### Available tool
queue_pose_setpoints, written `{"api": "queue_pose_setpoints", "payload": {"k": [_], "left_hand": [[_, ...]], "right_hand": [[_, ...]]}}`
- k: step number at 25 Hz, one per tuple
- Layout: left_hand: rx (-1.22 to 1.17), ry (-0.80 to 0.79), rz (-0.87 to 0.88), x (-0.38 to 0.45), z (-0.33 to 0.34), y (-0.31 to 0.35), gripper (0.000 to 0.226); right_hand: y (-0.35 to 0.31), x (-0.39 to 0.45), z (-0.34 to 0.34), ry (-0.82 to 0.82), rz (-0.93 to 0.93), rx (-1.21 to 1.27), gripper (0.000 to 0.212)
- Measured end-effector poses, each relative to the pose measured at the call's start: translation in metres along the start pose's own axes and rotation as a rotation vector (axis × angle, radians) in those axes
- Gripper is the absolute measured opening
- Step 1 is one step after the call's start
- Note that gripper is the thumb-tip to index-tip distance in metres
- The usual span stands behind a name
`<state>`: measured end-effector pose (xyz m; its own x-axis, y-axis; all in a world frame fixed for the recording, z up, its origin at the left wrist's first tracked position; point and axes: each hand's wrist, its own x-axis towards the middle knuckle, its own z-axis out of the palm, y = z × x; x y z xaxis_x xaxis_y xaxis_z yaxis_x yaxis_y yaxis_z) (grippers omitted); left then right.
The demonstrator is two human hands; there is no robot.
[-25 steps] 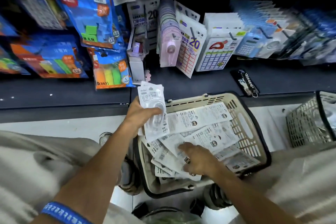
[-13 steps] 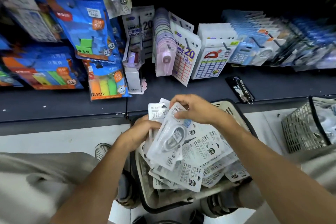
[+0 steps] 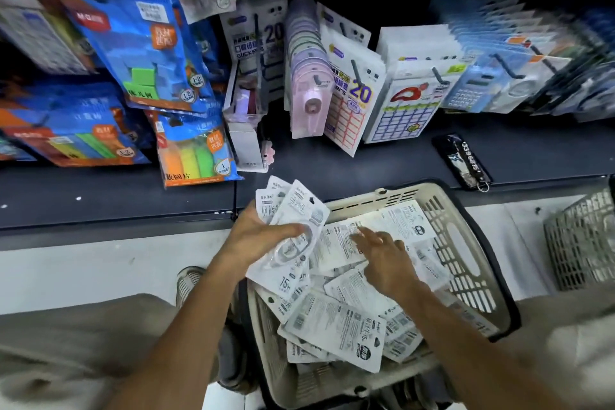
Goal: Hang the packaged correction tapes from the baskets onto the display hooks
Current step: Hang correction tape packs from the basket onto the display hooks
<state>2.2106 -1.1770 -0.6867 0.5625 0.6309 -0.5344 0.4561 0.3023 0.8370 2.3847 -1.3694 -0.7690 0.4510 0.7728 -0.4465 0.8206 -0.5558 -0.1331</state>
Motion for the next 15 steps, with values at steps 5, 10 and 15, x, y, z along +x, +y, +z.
{"api": "queue_pose_setpoints", "payload": {"k": [5,10,15], "left_hand": [[0.230,0.135,0.106,0.005,0.003,0.007,0.067],[0.640,0.232,0.224,-0.005,0.002,0.019,0.066],[0.364,0.178,0.201,-0.011,-0.010,0.026,0.068]], "right_hand": [[0.023,0.009,-0.015,0.312,-0.167,0.069,0.036],[0.016,0.012,-0.083,0.393,-0.329,0.283,0.014],[0.015,-0.006,-0.141,0.241,-0.295,0.502,0.016]]}}
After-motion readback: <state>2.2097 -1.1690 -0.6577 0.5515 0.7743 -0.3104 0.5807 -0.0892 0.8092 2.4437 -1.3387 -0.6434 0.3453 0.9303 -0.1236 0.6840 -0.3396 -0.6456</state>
